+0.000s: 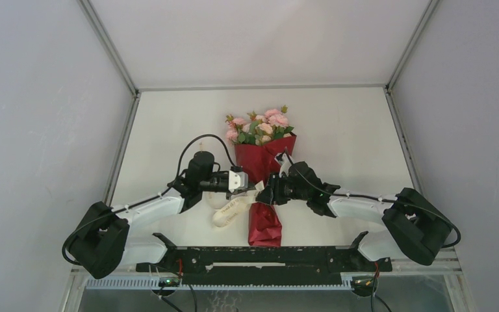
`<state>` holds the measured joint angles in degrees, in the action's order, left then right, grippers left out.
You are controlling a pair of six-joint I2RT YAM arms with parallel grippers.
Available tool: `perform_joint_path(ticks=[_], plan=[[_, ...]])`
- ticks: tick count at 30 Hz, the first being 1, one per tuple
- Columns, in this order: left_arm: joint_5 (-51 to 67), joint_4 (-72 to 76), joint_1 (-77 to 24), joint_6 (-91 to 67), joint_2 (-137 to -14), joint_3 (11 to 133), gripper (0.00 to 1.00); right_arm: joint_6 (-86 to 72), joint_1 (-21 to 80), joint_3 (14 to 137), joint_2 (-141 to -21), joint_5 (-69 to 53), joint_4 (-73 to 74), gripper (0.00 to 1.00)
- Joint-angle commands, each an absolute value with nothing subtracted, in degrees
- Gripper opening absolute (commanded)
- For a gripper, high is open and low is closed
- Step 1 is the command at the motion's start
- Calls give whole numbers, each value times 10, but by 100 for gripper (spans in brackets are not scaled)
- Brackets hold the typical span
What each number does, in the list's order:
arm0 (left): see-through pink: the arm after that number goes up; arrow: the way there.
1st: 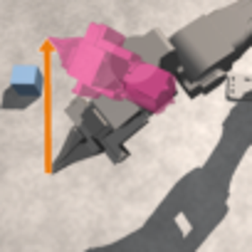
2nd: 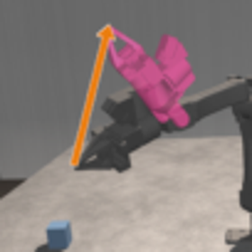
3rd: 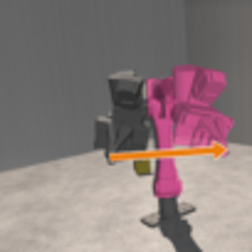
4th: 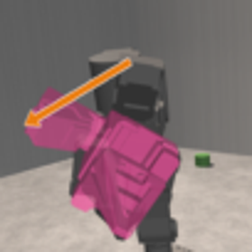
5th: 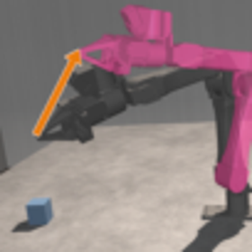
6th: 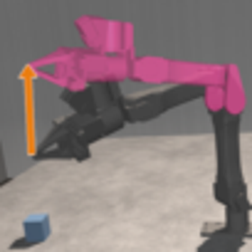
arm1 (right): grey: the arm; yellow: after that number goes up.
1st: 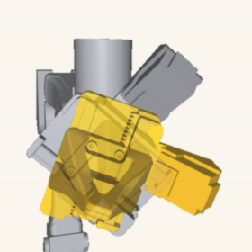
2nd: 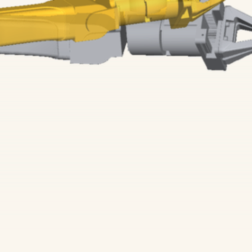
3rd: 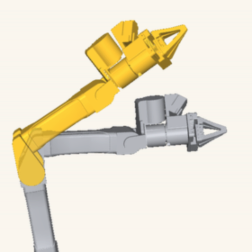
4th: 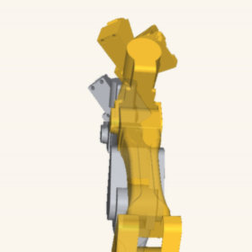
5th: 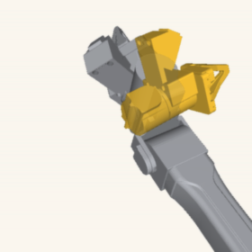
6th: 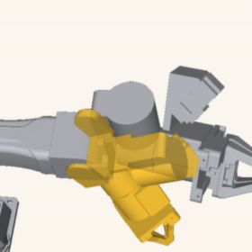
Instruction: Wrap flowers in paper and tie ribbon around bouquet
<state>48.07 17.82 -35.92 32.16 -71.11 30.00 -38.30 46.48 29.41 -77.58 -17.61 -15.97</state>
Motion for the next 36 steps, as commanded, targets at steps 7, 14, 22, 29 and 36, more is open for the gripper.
perform_joint_path(ticks=[7, 14, 22, 29, 36], plan=[[490, 188, -356, 338, -702, 295, 0, -382, 462, 299, -772, -151, -159, 46], [492, 188, -356, 338, -702, 295, 0, -379, 465, 299, -774, -157, -170, 40], [492, 182, -357, 340, -700, 294, 0, -379, 462, 299, -762, -128, -140, 48], [494, 184, -356, 341, -703, 294, 0, -383, 462, 299, -772, -147, -163, 39], [492, 180, -357, 344, -703, 295, 0, -376, 469, 299, -769, -174, -180, 29]])
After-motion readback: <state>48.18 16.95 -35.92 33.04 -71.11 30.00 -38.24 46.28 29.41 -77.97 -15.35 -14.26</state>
